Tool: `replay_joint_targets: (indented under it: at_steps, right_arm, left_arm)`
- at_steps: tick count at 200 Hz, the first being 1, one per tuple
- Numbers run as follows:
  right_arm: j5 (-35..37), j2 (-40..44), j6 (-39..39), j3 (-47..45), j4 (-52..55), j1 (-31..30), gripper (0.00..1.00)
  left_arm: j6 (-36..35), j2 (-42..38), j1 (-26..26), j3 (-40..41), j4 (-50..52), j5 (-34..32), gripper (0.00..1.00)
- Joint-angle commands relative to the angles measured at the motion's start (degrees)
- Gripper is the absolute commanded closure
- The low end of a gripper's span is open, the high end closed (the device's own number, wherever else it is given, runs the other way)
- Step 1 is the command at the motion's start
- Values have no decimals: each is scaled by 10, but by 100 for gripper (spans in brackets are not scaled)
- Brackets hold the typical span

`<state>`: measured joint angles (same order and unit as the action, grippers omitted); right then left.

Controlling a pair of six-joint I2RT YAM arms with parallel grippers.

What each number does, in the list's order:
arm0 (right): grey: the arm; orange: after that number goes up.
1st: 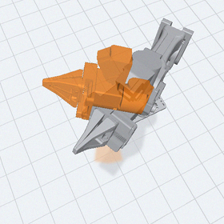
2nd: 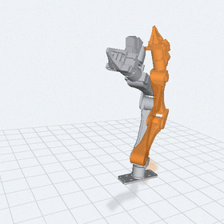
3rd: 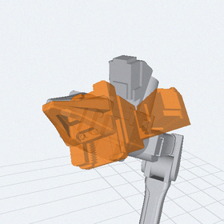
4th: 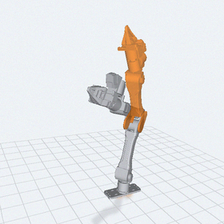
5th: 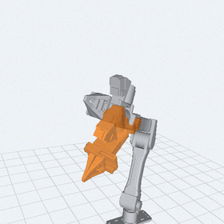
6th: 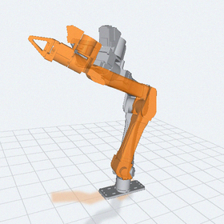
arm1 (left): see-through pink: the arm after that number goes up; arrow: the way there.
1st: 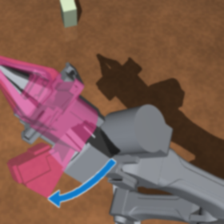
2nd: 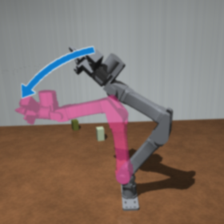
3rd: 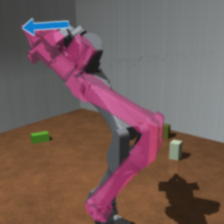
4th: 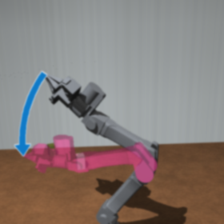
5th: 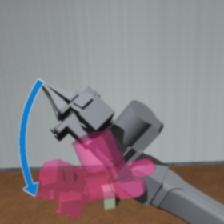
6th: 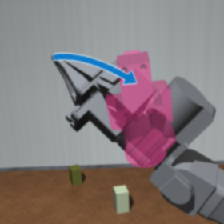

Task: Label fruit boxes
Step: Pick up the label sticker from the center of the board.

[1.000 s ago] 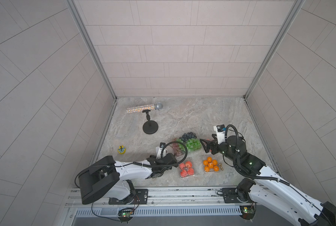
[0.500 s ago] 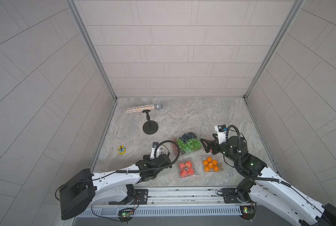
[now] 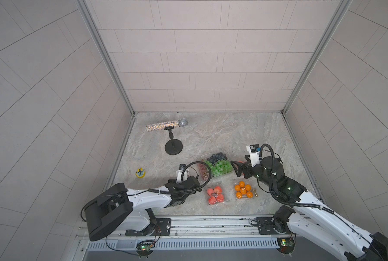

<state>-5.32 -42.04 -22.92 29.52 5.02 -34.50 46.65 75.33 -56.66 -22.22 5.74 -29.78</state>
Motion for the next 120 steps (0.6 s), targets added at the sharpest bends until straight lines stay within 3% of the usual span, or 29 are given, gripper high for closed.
replay_joint_targets:
  at_steps: [1, 29, 70, 82, 97, 120]
  right_arm:
    - [-1, 9, 1, 3, 7, -3, 1]
    - [-3, 15, -1, 2, 9, -2, 1]
    - [-5, 24, -3, 1, 8, -3, 1]
    - [-6, 20, -4, 2, 10, -3, 1]
    - [-9, 15, -4, 5, 12, -3, 1]
    - [-10, 12, -4, 5, 11, -3, 1]
  left_arm:
    - [7, 10, 4, 7, -6, 2, 0]
    - [51, -7, 5, 13, 55, -14, 0]
    - [53, -7, 18, 39, 35, -5, 5]
    - [37, 3, 37, 51, -2, 36, 16]
    - [38, 12, 39, 50, 7, 37, 32]
    - [39, 7, 40, 52, 9, 39, 45]
